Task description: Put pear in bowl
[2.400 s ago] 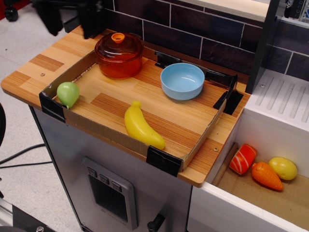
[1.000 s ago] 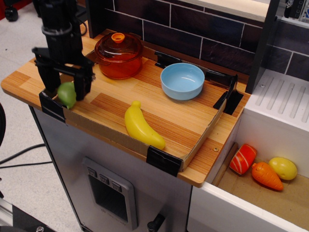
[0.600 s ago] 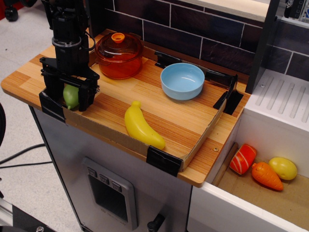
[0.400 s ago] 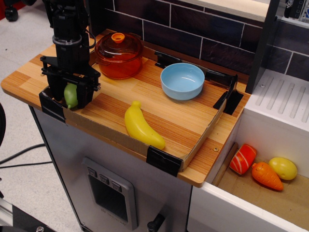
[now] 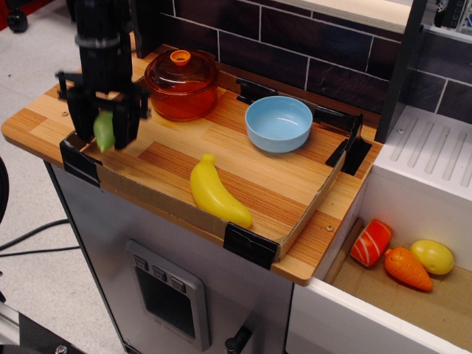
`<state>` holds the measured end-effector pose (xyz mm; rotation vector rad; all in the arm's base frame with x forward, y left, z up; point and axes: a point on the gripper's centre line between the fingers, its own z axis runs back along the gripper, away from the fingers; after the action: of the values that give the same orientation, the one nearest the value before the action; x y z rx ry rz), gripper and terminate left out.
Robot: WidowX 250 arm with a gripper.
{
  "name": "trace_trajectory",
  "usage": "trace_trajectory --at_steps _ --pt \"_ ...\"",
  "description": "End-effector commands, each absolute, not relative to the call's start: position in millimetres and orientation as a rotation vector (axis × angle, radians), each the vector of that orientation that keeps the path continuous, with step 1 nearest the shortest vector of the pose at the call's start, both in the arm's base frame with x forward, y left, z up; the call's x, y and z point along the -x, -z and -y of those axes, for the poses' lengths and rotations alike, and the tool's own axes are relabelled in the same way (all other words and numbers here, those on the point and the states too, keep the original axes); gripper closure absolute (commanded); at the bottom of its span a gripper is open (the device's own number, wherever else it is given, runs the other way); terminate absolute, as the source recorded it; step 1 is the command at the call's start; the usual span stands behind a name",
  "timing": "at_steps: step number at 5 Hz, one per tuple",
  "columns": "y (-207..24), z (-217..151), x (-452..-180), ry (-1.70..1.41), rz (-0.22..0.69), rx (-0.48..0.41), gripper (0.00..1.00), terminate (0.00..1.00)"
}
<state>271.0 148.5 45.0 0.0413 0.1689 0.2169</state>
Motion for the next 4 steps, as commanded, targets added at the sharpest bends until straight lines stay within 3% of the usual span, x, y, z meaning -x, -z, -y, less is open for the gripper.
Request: trace_trajectory --at_steps 1,2,4 --pt "-124 -108 -294 -0.318 0.036 -0.053 1.00 0.00" --pt "-128 -76 -307 -0.319 0.067 -0.039 1.00 0.00" --pt "-111 -28 -339 -0.304 0.083 0.007 1.00 0.00"
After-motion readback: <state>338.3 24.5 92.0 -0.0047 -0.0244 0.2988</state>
